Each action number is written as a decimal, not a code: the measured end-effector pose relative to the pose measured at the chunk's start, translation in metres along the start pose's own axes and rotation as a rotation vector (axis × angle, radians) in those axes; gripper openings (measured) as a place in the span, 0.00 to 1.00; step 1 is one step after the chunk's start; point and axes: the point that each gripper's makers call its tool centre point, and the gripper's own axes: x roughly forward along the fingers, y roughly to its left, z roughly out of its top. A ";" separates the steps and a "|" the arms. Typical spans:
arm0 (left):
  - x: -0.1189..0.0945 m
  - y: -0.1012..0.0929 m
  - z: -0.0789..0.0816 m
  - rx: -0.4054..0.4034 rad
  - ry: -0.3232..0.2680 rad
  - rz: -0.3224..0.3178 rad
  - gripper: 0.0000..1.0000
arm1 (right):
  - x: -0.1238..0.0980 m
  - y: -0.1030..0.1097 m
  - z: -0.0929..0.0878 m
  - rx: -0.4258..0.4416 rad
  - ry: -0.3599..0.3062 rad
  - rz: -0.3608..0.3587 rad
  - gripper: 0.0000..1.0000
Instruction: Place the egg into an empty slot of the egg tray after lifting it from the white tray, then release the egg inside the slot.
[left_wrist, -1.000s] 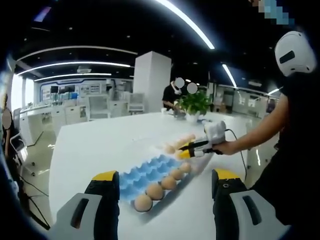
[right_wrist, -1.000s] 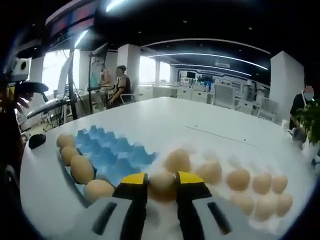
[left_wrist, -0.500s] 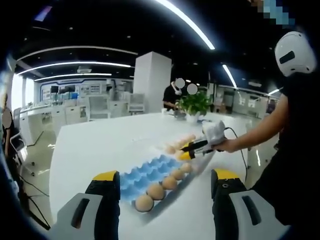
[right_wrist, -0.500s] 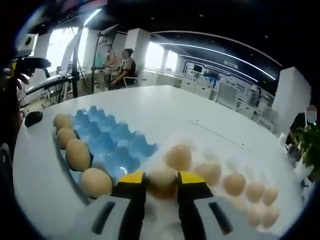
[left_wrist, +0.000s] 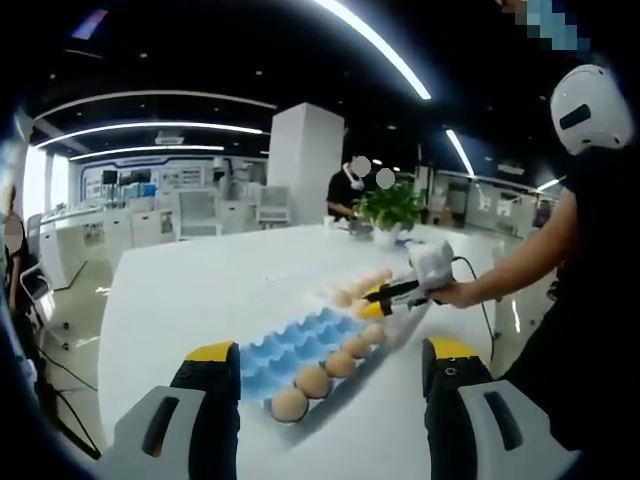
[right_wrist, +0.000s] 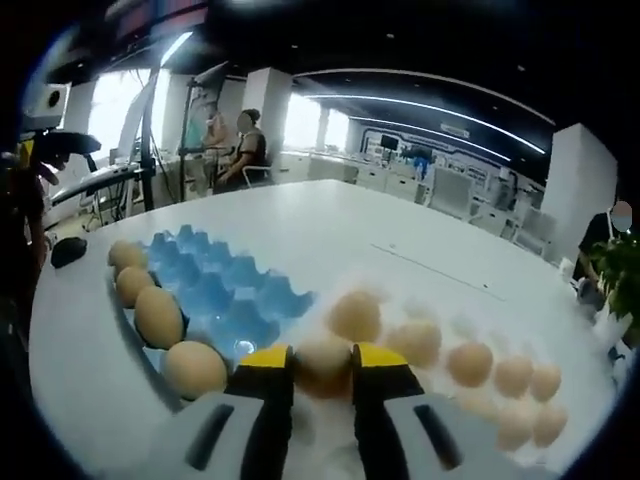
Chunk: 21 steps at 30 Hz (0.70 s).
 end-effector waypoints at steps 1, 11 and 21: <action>0.000 0.000 0.000 -0.002 0.000 0.001 0.75 | -0.001 0.000 0.003 0.012 -0.012 0.000 0.22; 0.002 0.002 -0.002 -0.005 0.001 -0.001 0.75 | -0.008 -0.007 0.019 -0.001 -0.059 -0.004 0.22; 0.002 0.002 -0.003 -0.005 -0.001 -0.003 0.75 | -0.011 -0.009 0.025 0.008 -0.075 -0.001 0.22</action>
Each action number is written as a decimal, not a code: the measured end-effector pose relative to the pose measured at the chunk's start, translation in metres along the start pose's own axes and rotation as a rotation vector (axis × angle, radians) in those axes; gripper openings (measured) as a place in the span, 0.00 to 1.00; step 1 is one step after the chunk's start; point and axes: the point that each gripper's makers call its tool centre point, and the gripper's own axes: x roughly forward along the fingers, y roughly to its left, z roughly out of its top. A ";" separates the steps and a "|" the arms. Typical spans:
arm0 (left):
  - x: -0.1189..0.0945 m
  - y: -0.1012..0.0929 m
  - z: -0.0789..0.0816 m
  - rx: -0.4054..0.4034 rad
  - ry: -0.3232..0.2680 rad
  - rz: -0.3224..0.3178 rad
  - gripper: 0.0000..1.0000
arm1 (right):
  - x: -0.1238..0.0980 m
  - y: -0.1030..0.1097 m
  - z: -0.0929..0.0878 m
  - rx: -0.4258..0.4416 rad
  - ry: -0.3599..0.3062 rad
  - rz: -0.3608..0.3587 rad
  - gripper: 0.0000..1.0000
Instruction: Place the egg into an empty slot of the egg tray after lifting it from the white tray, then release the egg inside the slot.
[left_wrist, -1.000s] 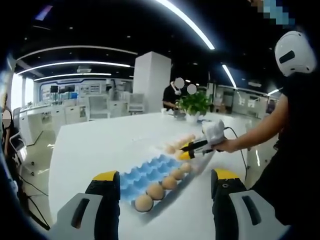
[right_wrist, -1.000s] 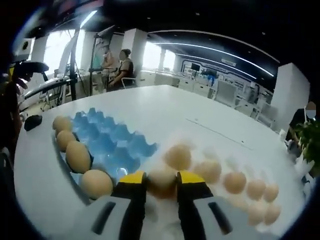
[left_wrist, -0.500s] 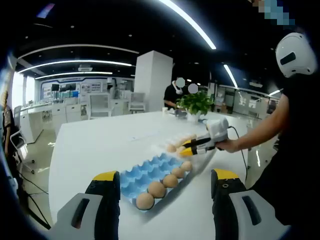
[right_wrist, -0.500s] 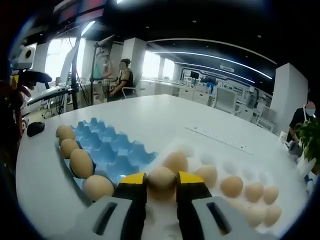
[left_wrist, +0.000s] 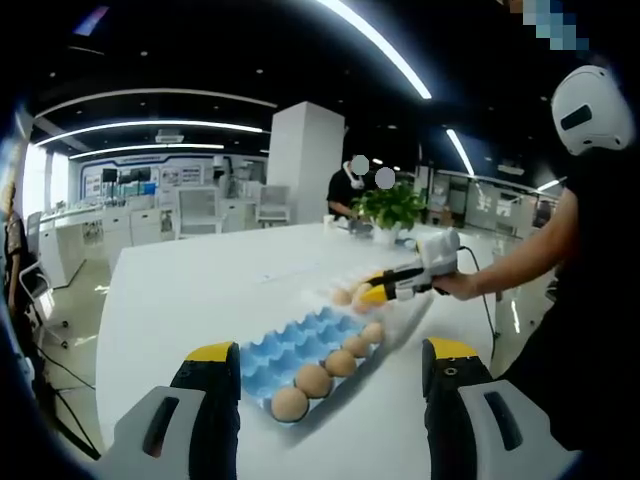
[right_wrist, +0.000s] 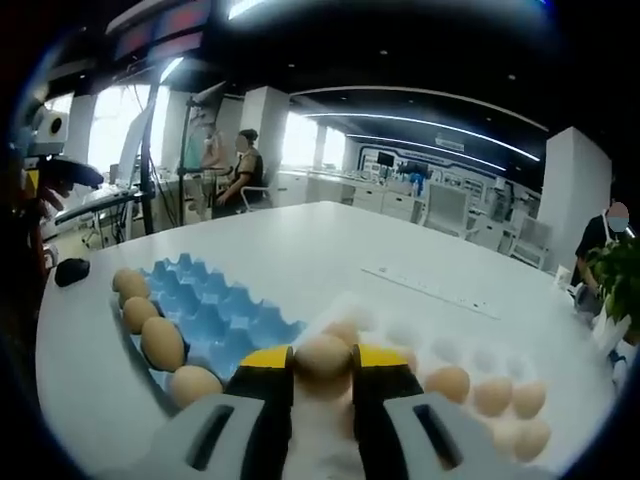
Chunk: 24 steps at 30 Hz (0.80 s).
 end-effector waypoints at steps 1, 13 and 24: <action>0.000 0.000 0.000 0.000 0.001 0.000 0.75 | 0.000 0.001 0.000 -0.003 0.002 0.002 0.22; -0.002 0.001 0.000 0.001 0.000 0.002 0.75 | 0.007 0.030 0.012 0.011 -0.021 0.066 0.22; -0.003 0.000 0.000 0.001 0.000 0.000 0.75 | 0.017 0.063 0.022 -0.020 -0.034 0.136 0.22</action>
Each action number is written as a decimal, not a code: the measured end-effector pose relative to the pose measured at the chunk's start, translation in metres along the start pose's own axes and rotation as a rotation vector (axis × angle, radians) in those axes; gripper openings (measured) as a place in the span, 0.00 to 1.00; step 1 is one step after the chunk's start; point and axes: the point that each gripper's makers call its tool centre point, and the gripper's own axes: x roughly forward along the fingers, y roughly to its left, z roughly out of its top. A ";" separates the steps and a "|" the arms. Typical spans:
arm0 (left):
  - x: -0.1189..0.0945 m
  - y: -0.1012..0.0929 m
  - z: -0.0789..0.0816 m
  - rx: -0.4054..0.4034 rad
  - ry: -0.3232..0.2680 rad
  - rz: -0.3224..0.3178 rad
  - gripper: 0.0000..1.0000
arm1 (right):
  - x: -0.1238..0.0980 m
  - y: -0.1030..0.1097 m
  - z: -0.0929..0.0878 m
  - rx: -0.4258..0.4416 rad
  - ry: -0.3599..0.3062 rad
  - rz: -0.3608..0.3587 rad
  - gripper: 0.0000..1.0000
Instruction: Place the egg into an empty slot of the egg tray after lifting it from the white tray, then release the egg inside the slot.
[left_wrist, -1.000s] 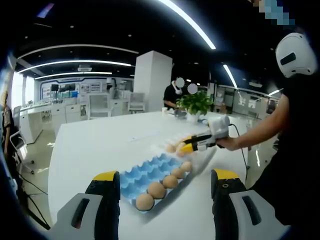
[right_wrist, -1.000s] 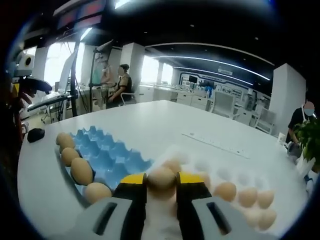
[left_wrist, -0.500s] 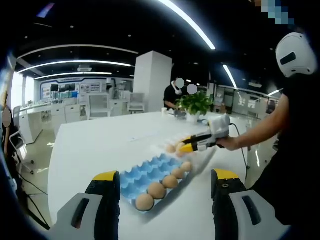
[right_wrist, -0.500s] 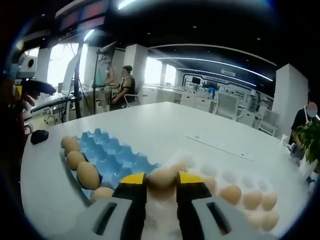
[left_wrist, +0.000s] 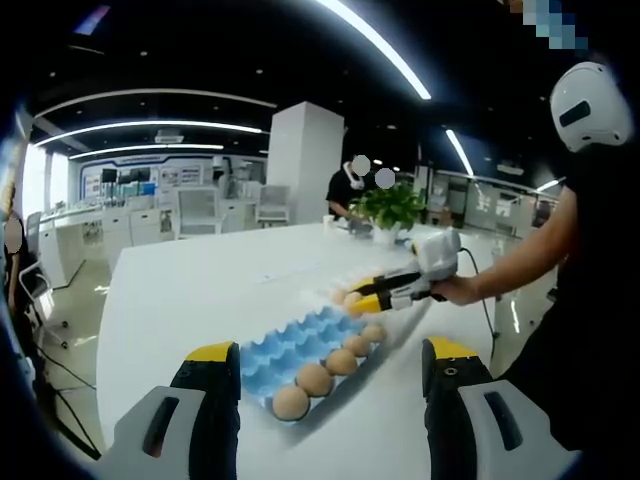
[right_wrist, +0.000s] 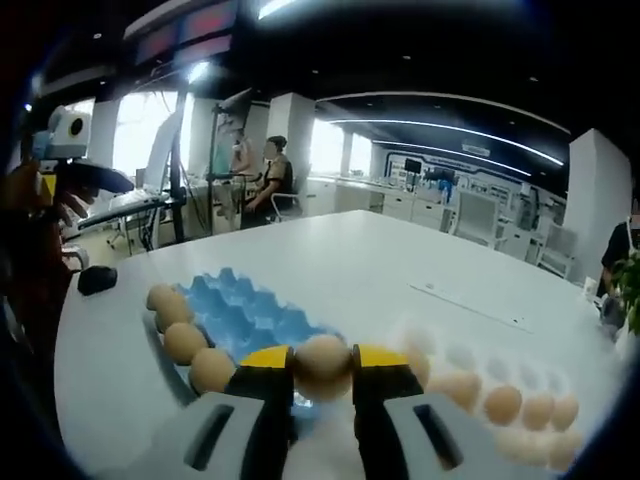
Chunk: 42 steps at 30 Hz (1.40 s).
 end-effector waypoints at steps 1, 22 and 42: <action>0.000 0.000 0.000 0.000 0.000 0.000 0.75 | 0.001 0.002 0.001 0.000 -0.002 0.006 0.22; -0.002 0.005 -0.003 -0.008 0.001 0.005 0.75 | 0.033 0.047 0.026 -0.026 -0.034 0.105 0.22; -0.004 0.009 -0.005 -0.016 -0.005 0.008 0.75 | 0.062 0.092 0.044 -0.021 -0.065 0.169 0.22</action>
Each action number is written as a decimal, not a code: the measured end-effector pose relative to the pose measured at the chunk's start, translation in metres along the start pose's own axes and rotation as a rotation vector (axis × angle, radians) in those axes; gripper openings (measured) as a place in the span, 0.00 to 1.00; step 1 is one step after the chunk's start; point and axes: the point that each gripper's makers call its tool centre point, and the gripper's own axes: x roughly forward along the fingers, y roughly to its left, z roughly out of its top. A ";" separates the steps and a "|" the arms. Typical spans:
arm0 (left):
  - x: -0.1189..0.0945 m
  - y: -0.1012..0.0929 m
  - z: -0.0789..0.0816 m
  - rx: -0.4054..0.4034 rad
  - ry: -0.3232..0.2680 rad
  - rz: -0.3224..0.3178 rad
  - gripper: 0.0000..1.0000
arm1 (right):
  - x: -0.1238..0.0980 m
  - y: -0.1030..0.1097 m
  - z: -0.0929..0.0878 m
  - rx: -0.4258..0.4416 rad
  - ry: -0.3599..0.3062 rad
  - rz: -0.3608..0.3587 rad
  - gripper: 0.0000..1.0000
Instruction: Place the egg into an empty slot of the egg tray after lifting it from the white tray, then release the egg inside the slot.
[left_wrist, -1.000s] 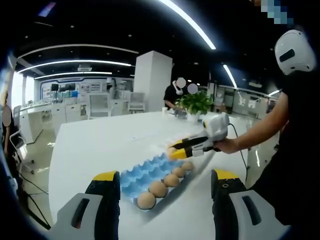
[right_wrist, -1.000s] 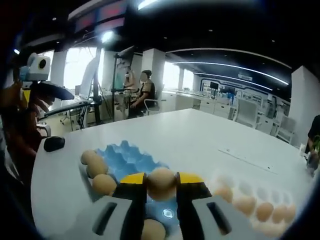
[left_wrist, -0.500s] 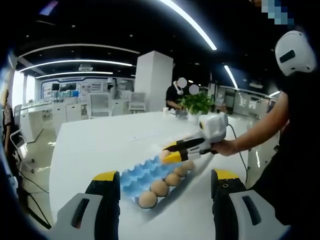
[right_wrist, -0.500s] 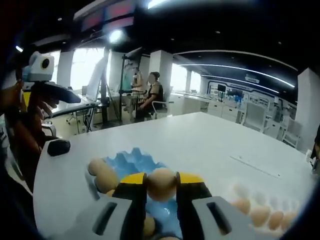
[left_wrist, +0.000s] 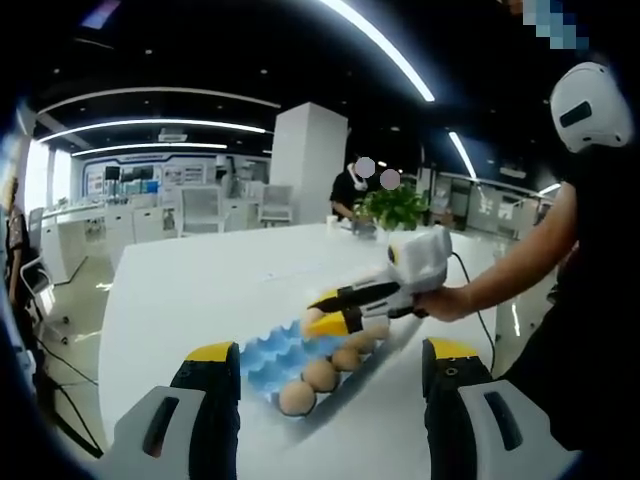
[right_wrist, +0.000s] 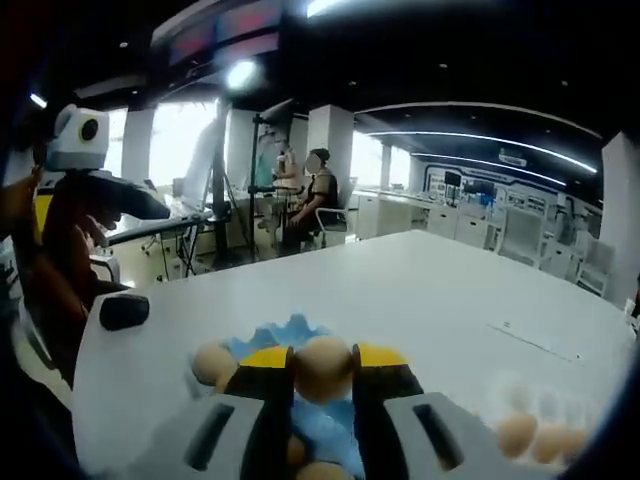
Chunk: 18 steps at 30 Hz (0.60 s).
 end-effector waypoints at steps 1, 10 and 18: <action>0.000 0.000 0.000 0.000 0.000 0.000 0.75 | 0.002 0.002 0.000 0.002 0.002 0.003 0.22; -0.003 0.003 -0.003 -0.004 0.003 0.005 0.75 | 0.017 0.018 0.007 0.003 -0.006 0.031 0.22; -0.006 0.006 -0.004 -0.009 0.001 0.008 0.75 | 0.033 0.034 0.007 -0.002 0.000 0.055 0.22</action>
